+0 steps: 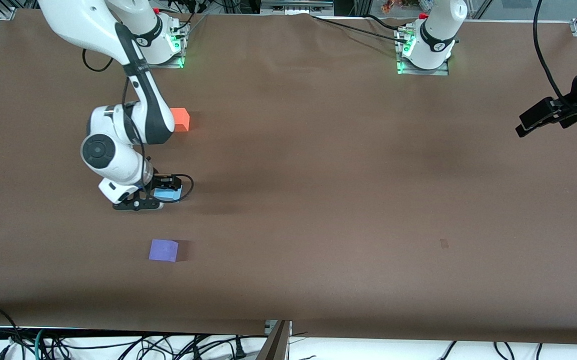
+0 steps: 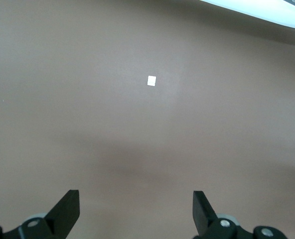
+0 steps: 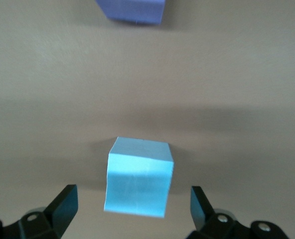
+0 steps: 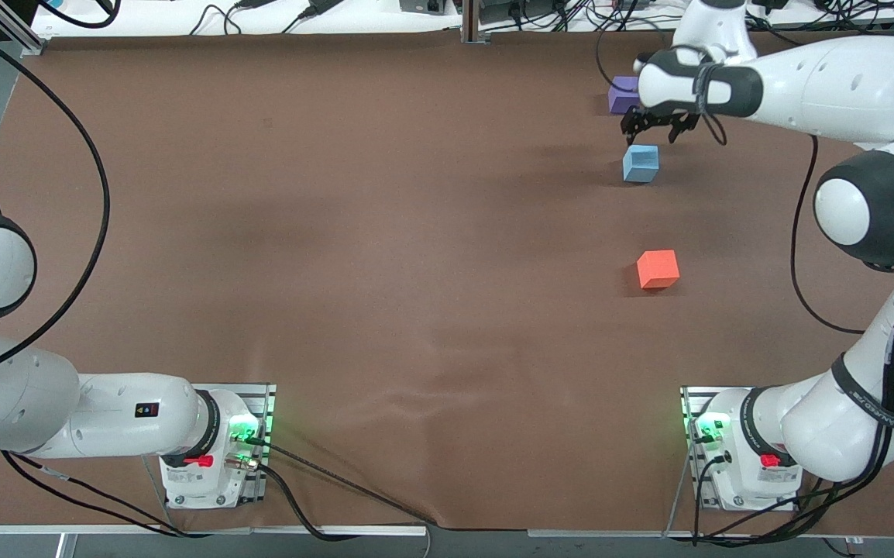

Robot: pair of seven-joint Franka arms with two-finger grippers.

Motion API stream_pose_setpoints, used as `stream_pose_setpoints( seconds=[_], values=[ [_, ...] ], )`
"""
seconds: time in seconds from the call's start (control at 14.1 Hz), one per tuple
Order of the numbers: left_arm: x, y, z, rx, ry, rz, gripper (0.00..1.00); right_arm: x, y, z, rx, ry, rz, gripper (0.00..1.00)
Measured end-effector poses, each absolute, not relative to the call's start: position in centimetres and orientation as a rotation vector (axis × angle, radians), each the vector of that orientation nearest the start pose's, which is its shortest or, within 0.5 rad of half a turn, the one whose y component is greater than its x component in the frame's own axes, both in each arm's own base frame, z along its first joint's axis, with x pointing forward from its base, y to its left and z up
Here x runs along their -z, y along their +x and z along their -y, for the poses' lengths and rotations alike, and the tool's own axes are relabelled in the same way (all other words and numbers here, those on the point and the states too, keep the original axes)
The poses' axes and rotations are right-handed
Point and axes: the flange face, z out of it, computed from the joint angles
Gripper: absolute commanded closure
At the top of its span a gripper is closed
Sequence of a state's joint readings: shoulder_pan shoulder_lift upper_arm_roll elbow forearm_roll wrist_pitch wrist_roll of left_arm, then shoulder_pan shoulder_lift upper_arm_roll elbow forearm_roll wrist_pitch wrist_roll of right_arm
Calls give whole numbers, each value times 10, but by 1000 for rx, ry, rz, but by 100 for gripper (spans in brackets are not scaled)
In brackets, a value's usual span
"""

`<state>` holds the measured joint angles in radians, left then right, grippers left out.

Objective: Place blue block between orange and purple blocks

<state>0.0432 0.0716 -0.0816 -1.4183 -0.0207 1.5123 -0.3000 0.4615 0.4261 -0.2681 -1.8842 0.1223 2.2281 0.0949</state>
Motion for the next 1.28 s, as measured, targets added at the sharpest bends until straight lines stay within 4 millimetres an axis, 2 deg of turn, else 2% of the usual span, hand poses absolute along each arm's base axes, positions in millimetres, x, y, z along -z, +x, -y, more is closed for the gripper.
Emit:
stream_pose_setpoints(
  seconds=[0.36,0.57,0.85,1.07,1.28],
  values=[
    [-650,571,20,25,-3143,417,0,-415,624,-109,-274,-3137,92,0],
    [-648,572,20,20,-3143,418,0,-477,625,-108,-322,-3132,99,0],
    [-647,572,20,17,-3143,418,0,-530,615,-91,-423,-3131,58,0],
    [-647,572,20,16,-3143,419,0,-567,605,-84,-377,-3117,57,0],
    [-646,572,19,16,-3142,421,0,-597,591,-50,-334,-3115,24,0]
  ],
)
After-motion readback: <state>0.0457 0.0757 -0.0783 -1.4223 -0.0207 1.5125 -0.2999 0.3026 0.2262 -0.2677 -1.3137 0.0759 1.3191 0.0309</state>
